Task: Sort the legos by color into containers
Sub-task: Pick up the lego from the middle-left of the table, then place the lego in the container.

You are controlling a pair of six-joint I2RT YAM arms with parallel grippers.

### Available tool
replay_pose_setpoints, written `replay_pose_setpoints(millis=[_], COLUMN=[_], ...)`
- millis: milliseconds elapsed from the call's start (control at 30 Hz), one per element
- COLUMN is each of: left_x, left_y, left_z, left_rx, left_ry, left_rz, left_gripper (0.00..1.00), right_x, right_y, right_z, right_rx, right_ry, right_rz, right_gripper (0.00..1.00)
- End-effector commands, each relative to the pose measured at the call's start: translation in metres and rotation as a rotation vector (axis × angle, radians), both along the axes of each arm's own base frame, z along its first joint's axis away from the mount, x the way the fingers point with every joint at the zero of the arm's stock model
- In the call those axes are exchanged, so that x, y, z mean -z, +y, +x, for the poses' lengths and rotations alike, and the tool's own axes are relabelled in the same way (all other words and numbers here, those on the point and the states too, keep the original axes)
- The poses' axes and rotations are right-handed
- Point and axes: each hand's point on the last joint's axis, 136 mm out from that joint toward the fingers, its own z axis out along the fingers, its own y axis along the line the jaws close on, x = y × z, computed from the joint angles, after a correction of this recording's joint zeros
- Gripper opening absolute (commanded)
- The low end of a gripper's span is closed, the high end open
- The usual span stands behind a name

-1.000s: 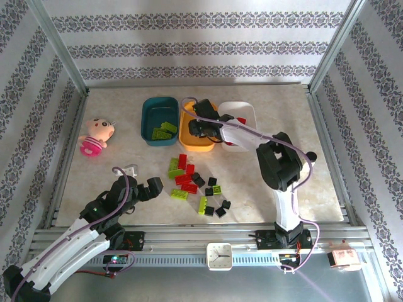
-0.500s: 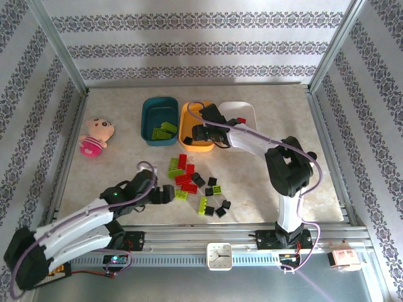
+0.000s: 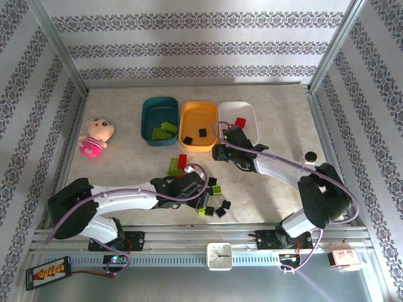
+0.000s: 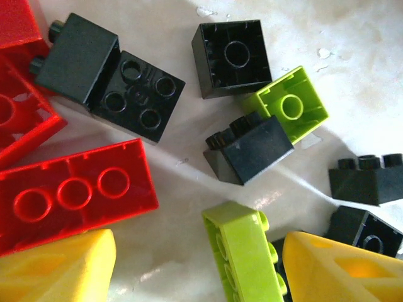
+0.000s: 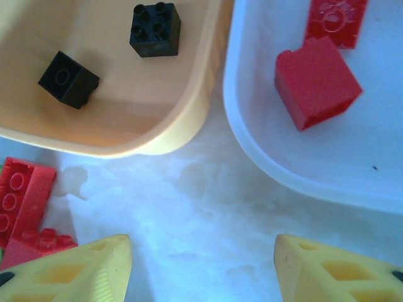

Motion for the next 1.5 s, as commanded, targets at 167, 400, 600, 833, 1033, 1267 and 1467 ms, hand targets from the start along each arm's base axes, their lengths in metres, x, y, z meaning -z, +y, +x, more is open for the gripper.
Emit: replay_pose_setpoints(millis=[167,400,600,833,1033,1267,1467], left_x=[0.018,0.029,0.018,-0.029,-0.105,-0.139,-0.127], left_y=[-0.025,-0.021,-0.021,0.002,0.085,0.168,0.210], left_z=[0.003,-0.003,-0.002,0.031,0.117,0.218,0.288], left_rx=[0.053,0.049,0.031,-0.066,-0.327,-0.585,-0.690], left_ry=[0.022,0.062,0.043,-0.051,-0.250,-0.374,-0.363], left_rz=[0.014,0.027,-0.011,-0.077,-0.130,-0.069,0.042], left_gripper=[0.59,0.51,0.29,0.16,0.15,0.14,0.14], right_x=[-0.028,-0.039,-0.040,-0.038,-0.033,-0.029,-0.028], right_y=[-0.024,-0.039,-0.045,-0.045,-0.044,-0.044,-0.043], right_z=[-0.014,-0.018,-0.018,-0.021,-0.027,-0.035,-0.049], right_rx=[0.057,0.091,0.109,0.108,0.101,0.092,0.067], right_ry=[-0.095,-0.127,-0.132,-0.127,-0.116,-0.109,-0.101], right_rz=[0.065,0.077,0.081,0.094,0.098,0.099,0.101], right_gripper=[0.62,0.62,0.62,0.62,0.62,0.62,0.62])
